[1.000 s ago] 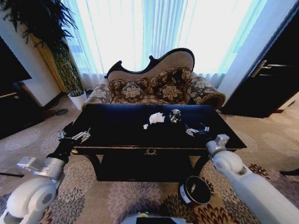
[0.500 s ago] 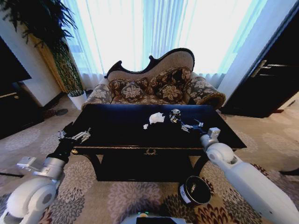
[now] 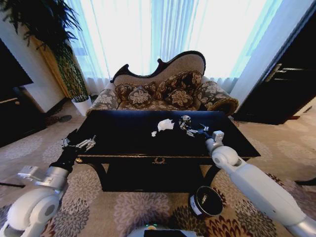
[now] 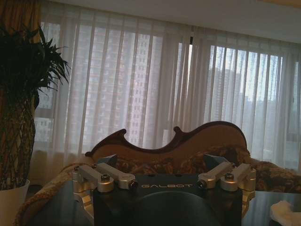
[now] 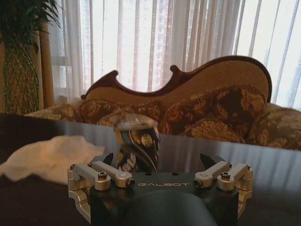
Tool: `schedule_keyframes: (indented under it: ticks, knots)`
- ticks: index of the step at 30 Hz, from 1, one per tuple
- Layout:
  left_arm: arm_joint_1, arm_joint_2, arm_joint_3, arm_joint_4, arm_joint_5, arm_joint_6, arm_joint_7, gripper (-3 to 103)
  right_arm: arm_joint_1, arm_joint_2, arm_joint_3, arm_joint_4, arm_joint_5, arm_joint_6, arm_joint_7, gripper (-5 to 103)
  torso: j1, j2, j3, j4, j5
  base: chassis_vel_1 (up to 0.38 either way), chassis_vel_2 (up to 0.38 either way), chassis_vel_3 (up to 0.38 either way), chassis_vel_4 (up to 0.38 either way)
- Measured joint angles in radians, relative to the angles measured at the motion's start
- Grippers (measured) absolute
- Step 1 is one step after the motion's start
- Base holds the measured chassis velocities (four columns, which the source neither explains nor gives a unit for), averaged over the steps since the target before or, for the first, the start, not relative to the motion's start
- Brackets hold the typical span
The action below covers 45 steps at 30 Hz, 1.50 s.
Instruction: Move to the front of the table and place the trash on the table into the trash bin.
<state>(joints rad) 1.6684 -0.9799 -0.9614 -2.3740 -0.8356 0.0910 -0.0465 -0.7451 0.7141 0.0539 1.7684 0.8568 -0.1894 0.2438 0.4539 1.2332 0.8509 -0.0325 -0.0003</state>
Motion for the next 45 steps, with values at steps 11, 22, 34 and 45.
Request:
schedule_keyframes:
  ticks: [11, 22, 34, 45]
  knots:
    - [0.000, 0.000, 0.000, 0.000, 0.000, 0.000, 0.000, 100, 0.117, 0.045, -0.093, -0.071, -0.008, -0.008, 0.007, 100, 0.000, 0.000, 0.000, 0.0002, 0.0000, 0.000, 0.000, 0.000, 0.000]
    - [0.000, 0.000, 0.000, 0.000, 0.000, 0.000, 0.000, 100, 0.162, 0.074, -0.133, -0.118, -0.015, 0.003, 0.007, 91, 0.000, 0.000, 0.000, 0.0000, 0.0001, 0.000, 0.000, 0.000, 0.000]
    - [0.000, 0.000, 0.000, 0.000, 0.000, 0.000, 0.000, 100, 0.136, 0.083, -0.109, -0.101, -0.021, 0.009, 0.010, 54, 0.000, 0.000, 0.000, 0.0001, 0.0001, 0.000, 0.000, 0.000, 0.000]
    - [0.000, 0.000, 0.000, 0.000, 0.000, 0.000, 0.000, 100, 0.108, 0.089, -0.074, -0.072, -0.023, 0.010, 0.008, 10, 0.000, 0.000, 0.000, 0.0000, 0.0001, 0.000, 0.000, 0.000, 0.000]
